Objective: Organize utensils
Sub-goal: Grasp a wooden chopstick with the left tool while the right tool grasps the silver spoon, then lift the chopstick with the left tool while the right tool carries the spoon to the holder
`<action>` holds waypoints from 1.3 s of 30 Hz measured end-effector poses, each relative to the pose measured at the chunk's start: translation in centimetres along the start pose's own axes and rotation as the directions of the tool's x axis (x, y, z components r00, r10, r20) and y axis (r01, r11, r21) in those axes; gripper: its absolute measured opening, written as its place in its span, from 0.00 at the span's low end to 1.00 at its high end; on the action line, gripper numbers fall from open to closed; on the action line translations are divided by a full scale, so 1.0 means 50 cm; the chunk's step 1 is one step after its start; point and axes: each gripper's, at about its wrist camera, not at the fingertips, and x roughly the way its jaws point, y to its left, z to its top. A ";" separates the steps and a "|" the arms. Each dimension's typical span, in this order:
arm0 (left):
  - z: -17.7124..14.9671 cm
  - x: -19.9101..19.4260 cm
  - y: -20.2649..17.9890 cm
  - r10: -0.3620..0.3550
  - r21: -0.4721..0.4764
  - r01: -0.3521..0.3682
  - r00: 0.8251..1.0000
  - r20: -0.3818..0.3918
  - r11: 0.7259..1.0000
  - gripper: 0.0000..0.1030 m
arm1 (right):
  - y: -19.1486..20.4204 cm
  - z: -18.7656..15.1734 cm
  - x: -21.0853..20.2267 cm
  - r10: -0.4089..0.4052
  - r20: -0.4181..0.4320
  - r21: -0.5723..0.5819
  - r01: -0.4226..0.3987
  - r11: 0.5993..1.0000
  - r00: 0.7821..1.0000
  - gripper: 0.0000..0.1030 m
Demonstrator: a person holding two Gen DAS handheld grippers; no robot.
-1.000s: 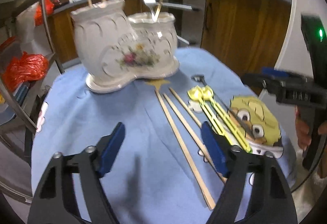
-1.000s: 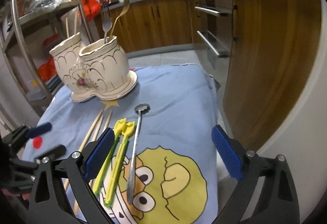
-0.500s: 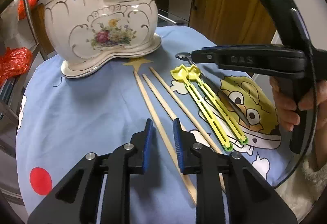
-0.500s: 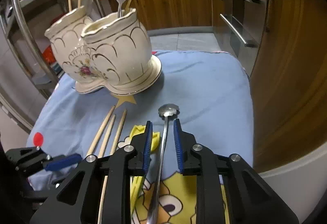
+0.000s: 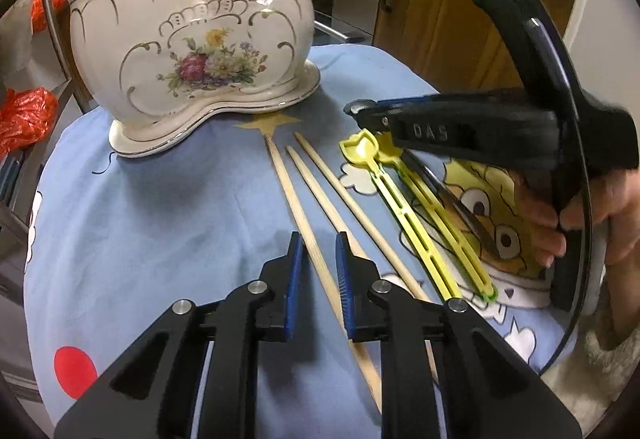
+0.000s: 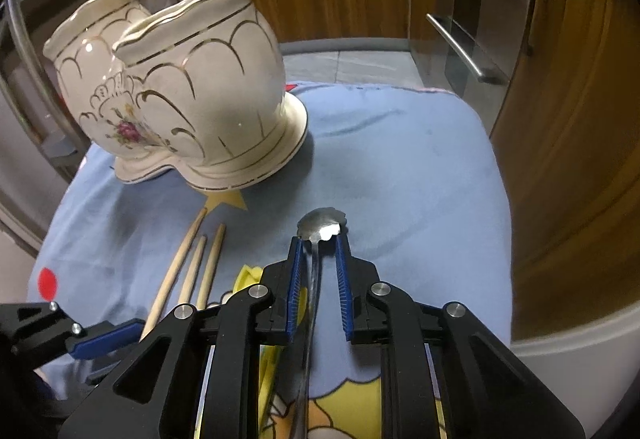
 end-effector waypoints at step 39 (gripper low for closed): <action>-0.011 -0.172 0.063 -0.028 -0.010 0.034 0.939 0.343 0.999 0.06 | 0.033 -0.050 -0.264 0.116 0.443 -0.152 -0.053 0.987 0.889 0.02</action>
